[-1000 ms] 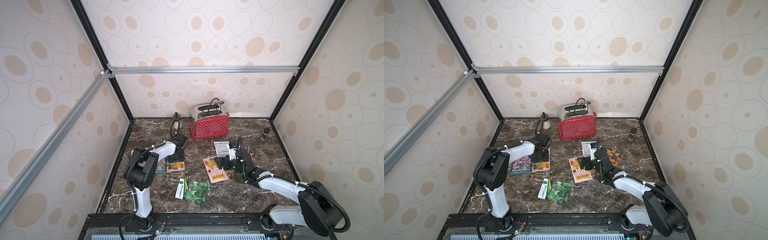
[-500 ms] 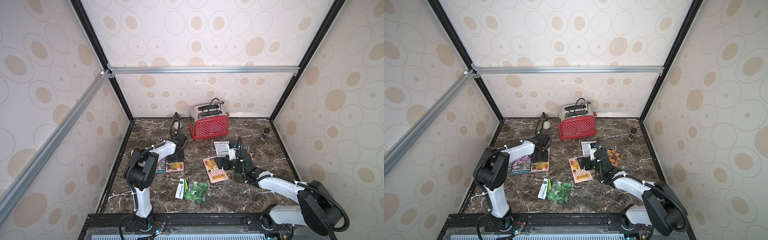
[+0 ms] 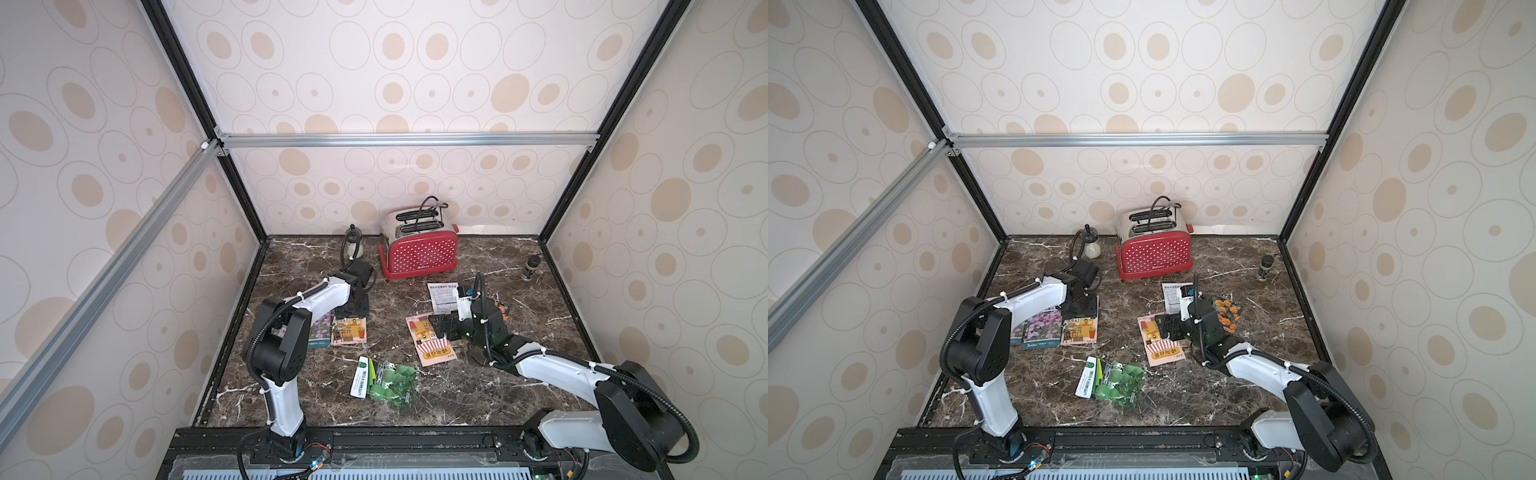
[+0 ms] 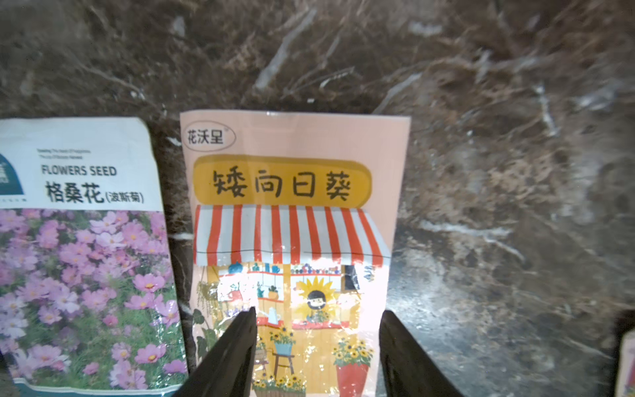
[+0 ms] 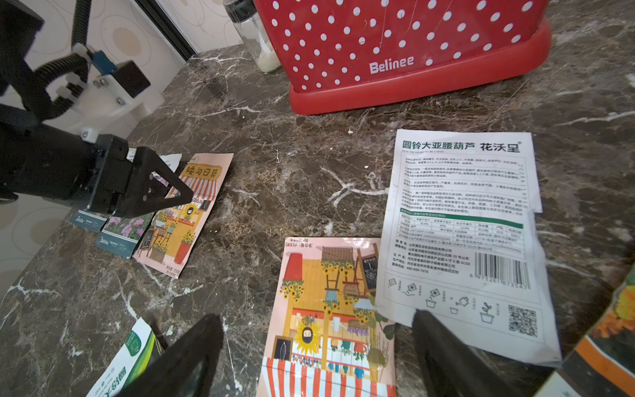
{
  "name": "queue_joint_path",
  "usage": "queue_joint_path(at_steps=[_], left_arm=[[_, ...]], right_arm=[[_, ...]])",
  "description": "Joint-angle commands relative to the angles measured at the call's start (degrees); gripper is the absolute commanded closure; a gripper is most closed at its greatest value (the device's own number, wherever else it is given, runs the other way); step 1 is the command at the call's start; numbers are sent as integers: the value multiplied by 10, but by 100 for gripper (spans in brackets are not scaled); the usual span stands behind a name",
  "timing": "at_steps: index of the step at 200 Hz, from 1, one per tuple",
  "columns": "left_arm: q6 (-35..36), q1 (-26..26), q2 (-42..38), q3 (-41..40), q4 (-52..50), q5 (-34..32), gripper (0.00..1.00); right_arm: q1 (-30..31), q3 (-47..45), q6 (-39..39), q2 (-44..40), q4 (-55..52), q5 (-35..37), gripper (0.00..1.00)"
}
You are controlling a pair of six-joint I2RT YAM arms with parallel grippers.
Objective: Arrange the seed packets in a row
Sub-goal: Move the seed packet to the center of the board.
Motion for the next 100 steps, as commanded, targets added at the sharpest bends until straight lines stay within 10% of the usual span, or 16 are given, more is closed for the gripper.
queue_joint_path(at_steps=[1,100], left_arm=[[15,-19,-24,31,-7,8,42],[6,-105,15,29,141,123,42]], right_arm=[[-4,-3,2,4,3,9,10],[-65,36,45,60,-74,-8,20]])
